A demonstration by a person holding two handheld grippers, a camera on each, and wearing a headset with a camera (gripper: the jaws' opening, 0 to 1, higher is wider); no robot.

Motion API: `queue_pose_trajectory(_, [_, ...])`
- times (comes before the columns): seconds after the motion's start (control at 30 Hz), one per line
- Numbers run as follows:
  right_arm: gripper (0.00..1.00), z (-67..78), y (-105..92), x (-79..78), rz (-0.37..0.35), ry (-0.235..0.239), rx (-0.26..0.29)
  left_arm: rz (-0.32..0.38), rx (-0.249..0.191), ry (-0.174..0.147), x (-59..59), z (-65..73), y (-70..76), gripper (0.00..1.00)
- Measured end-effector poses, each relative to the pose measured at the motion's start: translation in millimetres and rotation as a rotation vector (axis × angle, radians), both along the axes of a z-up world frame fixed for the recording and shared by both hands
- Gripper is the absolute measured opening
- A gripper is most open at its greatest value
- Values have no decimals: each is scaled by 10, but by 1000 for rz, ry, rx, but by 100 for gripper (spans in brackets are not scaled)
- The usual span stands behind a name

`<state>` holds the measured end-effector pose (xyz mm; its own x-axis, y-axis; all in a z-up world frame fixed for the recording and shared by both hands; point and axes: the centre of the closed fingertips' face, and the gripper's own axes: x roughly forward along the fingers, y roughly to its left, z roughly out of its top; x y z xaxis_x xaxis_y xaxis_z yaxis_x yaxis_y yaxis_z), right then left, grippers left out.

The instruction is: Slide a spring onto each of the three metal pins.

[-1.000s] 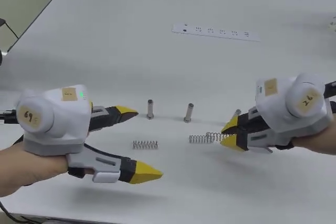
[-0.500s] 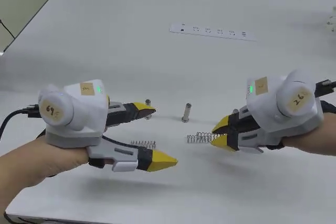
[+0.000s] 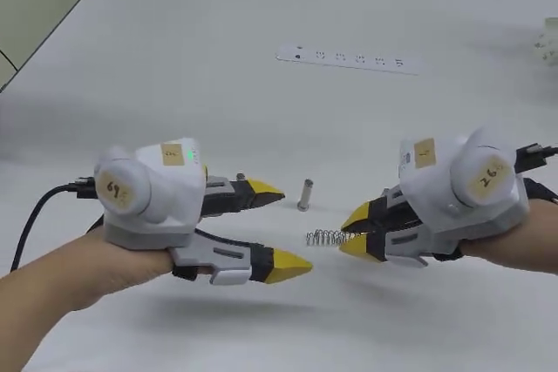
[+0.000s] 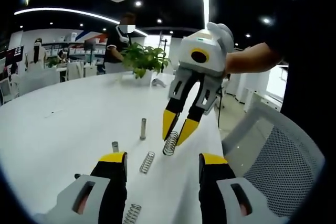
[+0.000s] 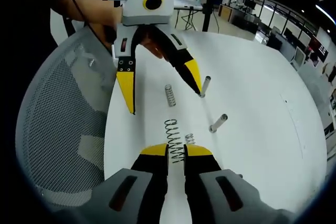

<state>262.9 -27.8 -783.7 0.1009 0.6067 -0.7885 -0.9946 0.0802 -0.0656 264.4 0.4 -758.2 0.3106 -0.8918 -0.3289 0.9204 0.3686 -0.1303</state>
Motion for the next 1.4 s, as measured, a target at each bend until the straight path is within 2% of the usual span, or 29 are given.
queue_pose_trajectory(0.07, [8,15,4,3,-2,1,2,-10,3,-9,6,-5,-33,45])
queue_pose_trajectory(0.63, [8,107,26,-32,0,-6,14,-58,-1,-16,-7,-15,-239,23])
queue_pose_trajectory(1.4, [8,131,45,-77,12,-15,19,-56,-20,-13,-46,-6,-275,8])
